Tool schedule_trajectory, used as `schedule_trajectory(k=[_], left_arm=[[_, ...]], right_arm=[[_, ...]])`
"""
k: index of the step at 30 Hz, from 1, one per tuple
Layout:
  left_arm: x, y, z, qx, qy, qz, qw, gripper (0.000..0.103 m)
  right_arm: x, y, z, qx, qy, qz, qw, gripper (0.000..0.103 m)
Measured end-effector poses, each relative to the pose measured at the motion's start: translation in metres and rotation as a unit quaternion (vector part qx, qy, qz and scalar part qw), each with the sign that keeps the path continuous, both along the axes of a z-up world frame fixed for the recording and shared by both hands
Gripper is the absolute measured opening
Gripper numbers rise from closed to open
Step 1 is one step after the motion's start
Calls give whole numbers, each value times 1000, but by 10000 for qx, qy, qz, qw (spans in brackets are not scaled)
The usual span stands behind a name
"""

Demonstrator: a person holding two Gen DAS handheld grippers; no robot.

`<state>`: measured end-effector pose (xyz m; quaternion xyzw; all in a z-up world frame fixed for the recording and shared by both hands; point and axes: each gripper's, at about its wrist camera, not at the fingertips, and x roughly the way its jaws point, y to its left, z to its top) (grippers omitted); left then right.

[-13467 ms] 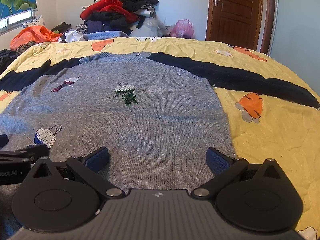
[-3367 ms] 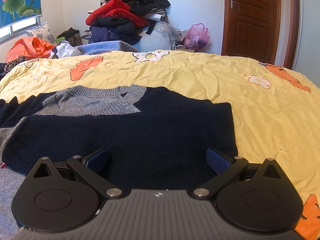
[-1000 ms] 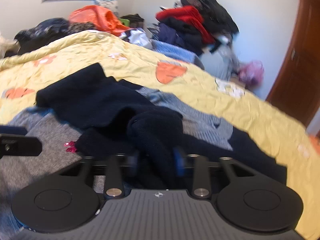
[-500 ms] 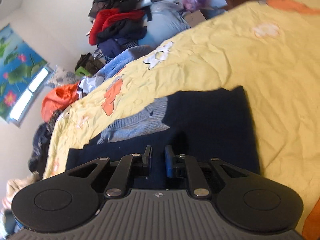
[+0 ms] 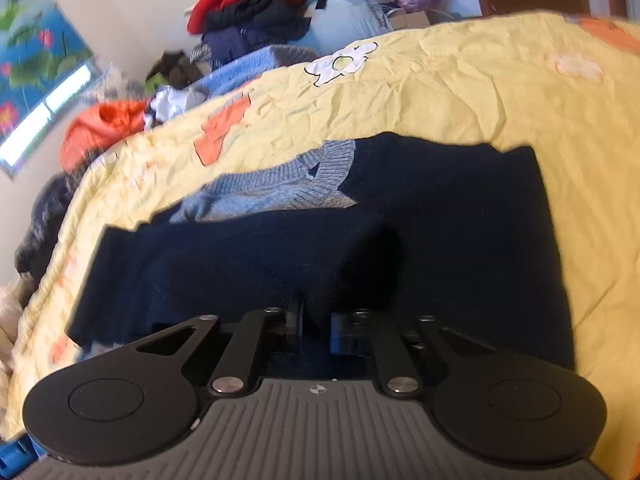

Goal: Fold small clothes

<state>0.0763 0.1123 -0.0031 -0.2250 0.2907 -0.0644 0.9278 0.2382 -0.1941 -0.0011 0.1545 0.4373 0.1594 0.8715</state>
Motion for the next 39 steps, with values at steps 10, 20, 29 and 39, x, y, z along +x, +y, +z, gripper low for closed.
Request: schedule_trajectory(k=[10, 20, 29, 39], left_arm=[[3, -1, -1, -32, -3, -8, 10000, 97], [21, -6, 43, 347, -397, -52, 9986, 97], [153, -55, 9, 1879, 815, -667, 9765, 102], [144, -61, 2, 2291, 526, -507, 9707, 103]], right_arm=[[18, -52, 26, -530, -39, -63, 9986, 13], [-19, -33, 39, -1310, -1322, -1131, 9760, 44], [4, 12, -2, -1773, -1175, -103, 9771, 65], [-4, 14, -21, -2202, -1727, 80, 9600, 74]])
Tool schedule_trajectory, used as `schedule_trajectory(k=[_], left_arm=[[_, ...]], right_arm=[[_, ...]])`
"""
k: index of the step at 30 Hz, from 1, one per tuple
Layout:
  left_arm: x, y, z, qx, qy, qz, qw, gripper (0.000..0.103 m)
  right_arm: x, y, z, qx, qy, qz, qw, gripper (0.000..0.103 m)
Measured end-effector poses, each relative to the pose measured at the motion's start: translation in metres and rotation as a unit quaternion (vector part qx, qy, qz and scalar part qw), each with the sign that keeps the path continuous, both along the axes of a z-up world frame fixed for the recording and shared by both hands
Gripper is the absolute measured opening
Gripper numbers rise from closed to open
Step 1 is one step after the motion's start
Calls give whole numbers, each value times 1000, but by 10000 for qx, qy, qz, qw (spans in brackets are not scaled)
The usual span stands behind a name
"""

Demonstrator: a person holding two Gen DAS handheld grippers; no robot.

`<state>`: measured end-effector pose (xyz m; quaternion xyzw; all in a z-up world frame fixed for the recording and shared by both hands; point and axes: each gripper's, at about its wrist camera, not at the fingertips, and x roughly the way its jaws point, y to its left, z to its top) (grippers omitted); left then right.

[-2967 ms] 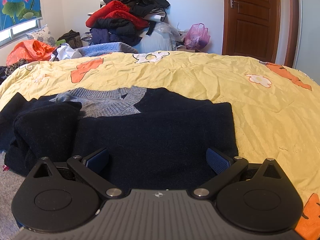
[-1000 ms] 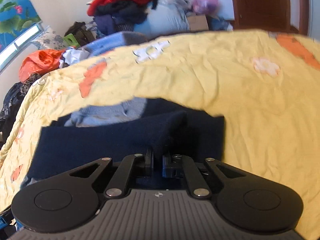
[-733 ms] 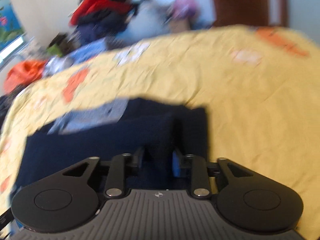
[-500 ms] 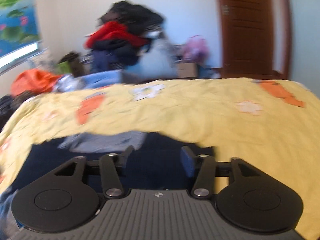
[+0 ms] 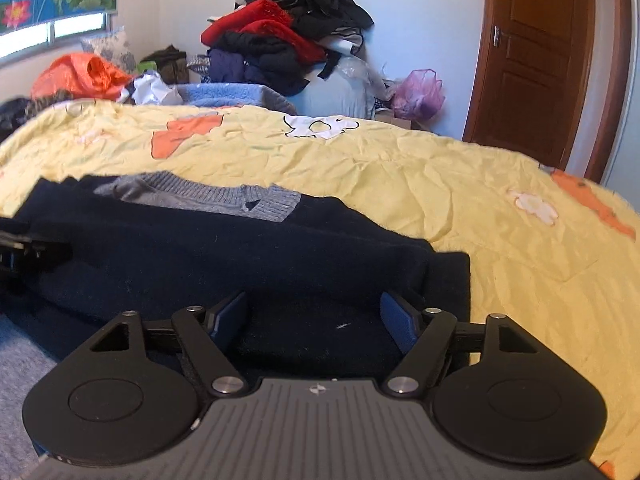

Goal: Fold small clothes

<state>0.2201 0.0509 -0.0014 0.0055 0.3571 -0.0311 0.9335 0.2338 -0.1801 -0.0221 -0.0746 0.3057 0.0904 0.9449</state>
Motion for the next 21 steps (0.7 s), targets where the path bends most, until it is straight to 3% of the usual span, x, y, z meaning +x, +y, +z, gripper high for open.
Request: schedule_trajectory(k=[3, 6, 9, 11, 14, 21], left_arm=[[-34, -9, 21, 93, 37, 339, 9994, 103], [-90, -23, 30, -235, -47, 108, 9997, 103], [-126, -46, 14, 78, 164, -113, 9998, 103], [-140, -53, 2, 210, 129, -171, 9995, 103], [-138, -48, 0, 59, 135, -86, 9999, 103], [-151, -48, 10, 207, 473, -29, 9987, 103]], right_arm=[[-21, 6, 11, -175, -89, -363, 9991, 72], [-66, 7, 22, 185, -96, -390, 9990, 81], [-96, 12, 10, 151, 284, -298, 9990, 82], [-109, 15, 1, 44, 341, -226, 9992, 85], [-117, 7, -3, 140, 393, -341, 9985, 97], [-154, -4, 3, 273, 523, -461, 9972, 97]])
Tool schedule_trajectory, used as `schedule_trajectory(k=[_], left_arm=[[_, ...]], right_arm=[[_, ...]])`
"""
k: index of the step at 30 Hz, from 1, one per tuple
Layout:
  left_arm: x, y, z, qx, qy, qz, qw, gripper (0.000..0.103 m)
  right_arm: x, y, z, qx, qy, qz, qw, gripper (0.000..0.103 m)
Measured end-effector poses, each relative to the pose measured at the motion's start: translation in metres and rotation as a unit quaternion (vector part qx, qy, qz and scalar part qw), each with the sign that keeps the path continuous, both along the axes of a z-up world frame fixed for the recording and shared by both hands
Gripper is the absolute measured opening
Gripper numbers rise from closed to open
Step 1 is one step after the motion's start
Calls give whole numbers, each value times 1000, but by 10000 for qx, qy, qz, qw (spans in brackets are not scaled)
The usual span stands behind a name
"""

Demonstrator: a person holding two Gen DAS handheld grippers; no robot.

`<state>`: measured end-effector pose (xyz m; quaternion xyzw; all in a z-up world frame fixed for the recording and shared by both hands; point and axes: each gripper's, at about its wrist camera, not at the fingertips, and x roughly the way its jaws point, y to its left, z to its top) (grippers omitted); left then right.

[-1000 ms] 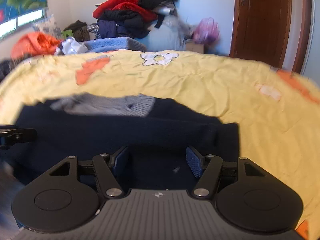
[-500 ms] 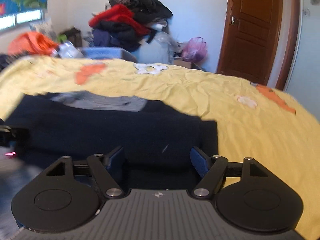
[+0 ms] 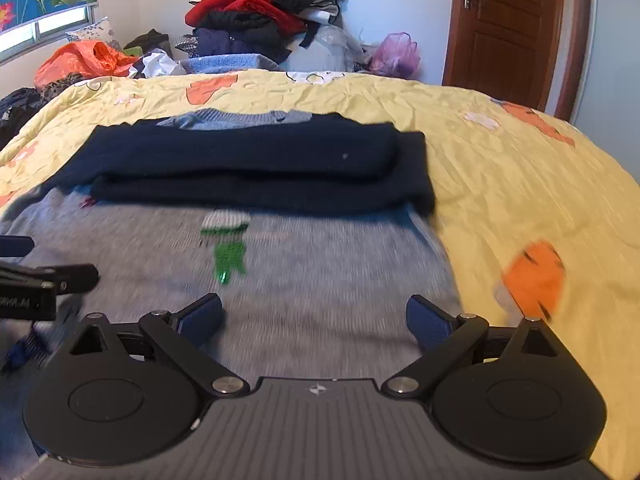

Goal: Fold small clothes

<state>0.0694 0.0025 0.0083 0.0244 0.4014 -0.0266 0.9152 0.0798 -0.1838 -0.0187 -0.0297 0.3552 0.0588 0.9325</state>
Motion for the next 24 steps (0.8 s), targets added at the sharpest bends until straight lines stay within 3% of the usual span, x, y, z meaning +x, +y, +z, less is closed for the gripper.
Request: schedule_trajectory(k=[5, 9, 21, 24], left_arm=[[-40, -6, 4, -186, 168, -177, 9995, 103], [-64, -10, -4, -87, -58, -92, 9999, 103], [-117, 6, 2, -76, -25, -87, 9999, 103], [-139, 20, 17, 61, -282, -75, 9996, 103]], right_arm=[[-39, -6, 3, 365, 71, -25, 9993, 99], [-55, 6, -10, -62, -170, 126, 9998, 102], [-80, 6, -4, 4, -93, -16, 10000, 102], [-90, 5, 1, -100, -19, 167, 9998, 97]])
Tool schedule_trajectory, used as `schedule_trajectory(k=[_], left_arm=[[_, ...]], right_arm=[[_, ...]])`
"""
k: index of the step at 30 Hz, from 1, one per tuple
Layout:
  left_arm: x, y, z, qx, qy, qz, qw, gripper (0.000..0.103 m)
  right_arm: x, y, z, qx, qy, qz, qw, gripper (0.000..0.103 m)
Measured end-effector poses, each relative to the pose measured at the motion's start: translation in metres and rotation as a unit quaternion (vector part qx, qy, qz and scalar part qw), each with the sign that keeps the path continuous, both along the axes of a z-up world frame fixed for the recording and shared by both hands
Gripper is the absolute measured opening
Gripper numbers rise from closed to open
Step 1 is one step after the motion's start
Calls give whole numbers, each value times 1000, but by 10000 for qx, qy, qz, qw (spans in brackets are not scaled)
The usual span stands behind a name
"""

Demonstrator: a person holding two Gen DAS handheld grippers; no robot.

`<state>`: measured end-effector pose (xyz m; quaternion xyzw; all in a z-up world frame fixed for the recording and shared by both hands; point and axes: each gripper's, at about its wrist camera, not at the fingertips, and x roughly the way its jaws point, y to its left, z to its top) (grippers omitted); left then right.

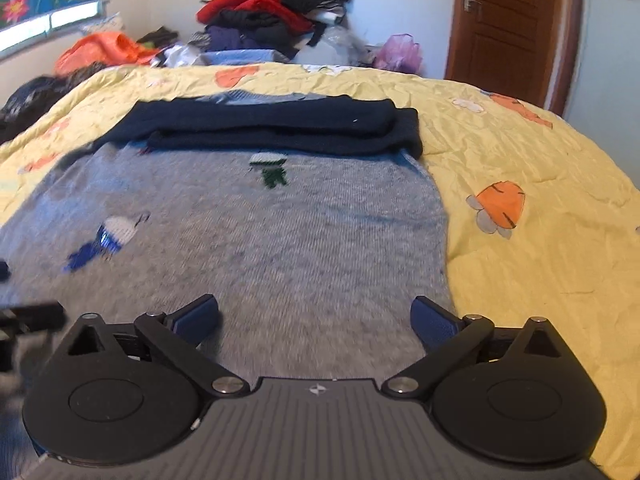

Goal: Fold small clothes

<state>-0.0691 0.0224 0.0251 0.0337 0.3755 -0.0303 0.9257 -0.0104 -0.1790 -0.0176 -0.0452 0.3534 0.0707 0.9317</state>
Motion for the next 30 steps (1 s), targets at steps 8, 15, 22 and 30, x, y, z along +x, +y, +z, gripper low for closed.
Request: schedule_trajectory(k=[8, 15, 22, 30], left_arm=[[-28, 117, -4, -1863, 587, 793, 9775, 103], [-28, 169, -33, -4674, 1121, 346, 8762, 103], [-21, 178, -42, -4277, 1469, 750, 8887, 11], [-28, 161, -22, -3476, 1515, 322, 9247, 6]], right_arm=[[-43, -117, 16, 2280, 920, -94, 9693, 89], [-57, -168, 4, 3797, 1966, -43, 9040, 86], [-61, -162, -7, 3445, 2303, 60, 9101, 10], [-58, -207, 10, 3234, 1824, -292, 9280, 9]])
